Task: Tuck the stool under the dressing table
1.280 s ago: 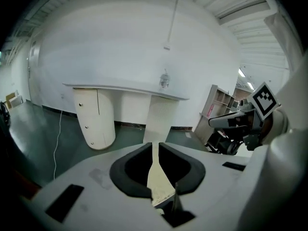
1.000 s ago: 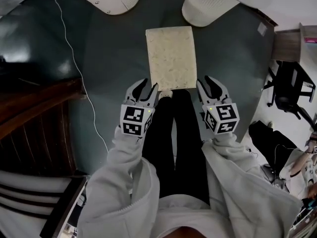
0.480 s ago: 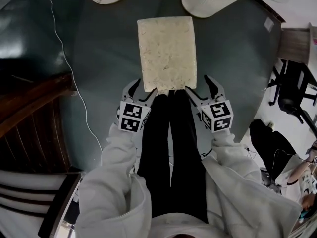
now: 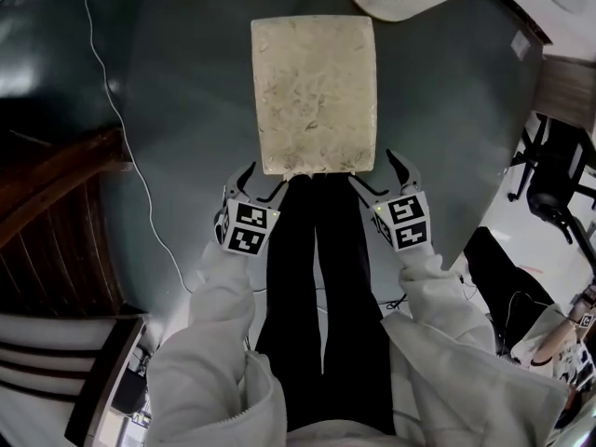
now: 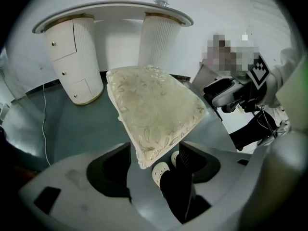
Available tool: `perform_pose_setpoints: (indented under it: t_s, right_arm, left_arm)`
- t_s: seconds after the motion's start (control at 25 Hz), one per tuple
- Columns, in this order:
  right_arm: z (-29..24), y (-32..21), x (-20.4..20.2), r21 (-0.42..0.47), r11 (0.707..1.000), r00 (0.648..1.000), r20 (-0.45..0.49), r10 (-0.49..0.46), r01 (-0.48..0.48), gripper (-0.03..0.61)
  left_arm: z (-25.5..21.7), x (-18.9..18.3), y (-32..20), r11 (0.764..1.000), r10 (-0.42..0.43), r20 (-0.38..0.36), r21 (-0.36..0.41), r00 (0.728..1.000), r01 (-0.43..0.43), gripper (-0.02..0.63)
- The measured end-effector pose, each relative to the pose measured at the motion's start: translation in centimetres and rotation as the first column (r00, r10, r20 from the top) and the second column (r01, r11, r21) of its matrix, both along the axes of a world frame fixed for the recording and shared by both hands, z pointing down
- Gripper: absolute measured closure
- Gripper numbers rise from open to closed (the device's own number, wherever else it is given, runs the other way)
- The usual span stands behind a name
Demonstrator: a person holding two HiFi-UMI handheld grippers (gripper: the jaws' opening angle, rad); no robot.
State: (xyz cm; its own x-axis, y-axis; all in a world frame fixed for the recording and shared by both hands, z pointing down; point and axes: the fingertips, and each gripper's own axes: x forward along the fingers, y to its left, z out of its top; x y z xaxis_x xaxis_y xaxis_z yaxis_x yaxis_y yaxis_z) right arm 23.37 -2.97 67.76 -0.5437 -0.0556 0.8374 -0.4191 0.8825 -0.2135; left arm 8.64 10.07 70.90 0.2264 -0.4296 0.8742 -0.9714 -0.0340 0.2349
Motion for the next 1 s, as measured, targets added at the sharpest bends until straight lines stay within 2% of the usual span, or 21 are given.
perform_pose_setpoints:
  t_s: [0.16,0.28,0.36,0.44,0.52,0.68,1.0]
  right_arm:
    - [2.1,0.9,0.3,0.003,0.996,0.995,-0.040,-0.090,0.091,0.127]
    - [4.0,1.7,0.7,0.015,0.987,0.983,-0.103,-0.155,0.157,0.124]
    - [5.2,1.7,1.1,0.028,0.985,0.975,-0.149,-0.165,0.171,0.132]
    - [5.6,1.2,1.0,0.030,0.986,0.972,-0.170,-0.159,0.167,0.167]
    - [5.7,0.9,0.8,0.023,0.983,0.968,-0.178,-0.176,0.183,0.170]
    - [5.9,0.9,0.7,0.021,0.971,0.955,-0.188,-0.229,0.237,0.181]
    - [5.5,0.8,0.4,0.027,0.971,0.957,-0.177,-0.230,0.238,0.189]
  left_arm:
    - [1.8,0.5,0.6,0.999,0.010,0.018,-0.037,1.000,-0.009,0.321]
    - [3.1,0.6,0.9,0.998,0.010,0.026,-0.060,1.000,-0.009,0.322]
    - [3.8,0.4,0.8,0.998,-0.007,0.032,-0.070,0.999,0.009,0.322]
    - [4.1,0.2,0.4,0.997,-0.029,0.049,-0.068,0.998,0.032,0.322]
    - [4.0,0.3,-0.4,0.998,-0.029,0.069,-0.058,0.997,0.033,0.324]
    - [3.9,0.5,-1.0,0.998,0.026,0.108,-0.056,0.994,-0.020,0.331]
    - [3.6,0.5,-1.0,0.998,0.024,0.123,-0.055,0.992,-0.017,0.339]
